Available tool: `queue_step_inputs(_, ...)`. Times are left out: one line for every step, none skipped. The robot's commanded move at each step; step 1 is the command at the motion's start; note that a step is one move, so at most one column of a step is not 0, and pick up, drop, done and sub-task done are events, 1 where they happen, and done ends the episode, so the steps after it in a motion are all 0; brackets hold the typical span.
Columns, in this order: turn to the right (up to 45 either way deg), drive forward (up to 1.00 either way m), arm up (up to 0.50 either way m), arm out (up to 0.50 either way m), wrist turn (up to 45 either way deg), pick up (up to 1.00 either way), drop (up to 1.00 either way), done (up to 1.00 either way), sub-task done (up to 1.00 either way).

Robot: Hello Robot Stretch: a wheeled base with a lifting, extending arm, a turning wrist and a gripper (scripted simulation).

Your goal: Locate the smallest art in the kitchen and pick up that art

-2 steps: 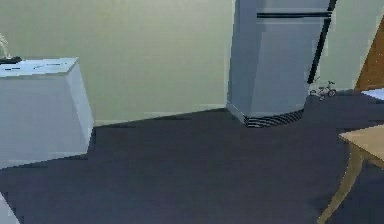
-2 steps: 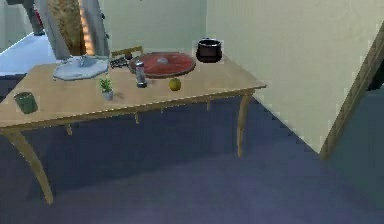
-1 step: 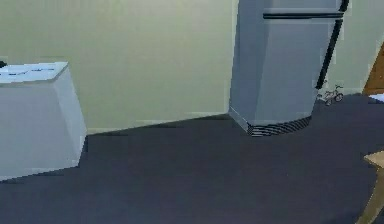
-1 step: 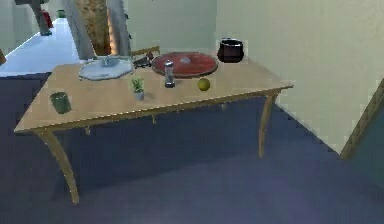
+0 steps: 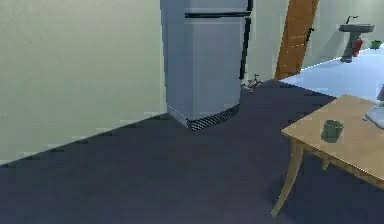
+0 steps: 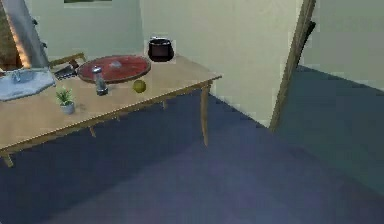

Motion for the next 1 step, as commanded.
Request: queue_step_inputs(0.0,0.95,0.00,0.00,0.0,0.00,0.00,0.00,0.00)
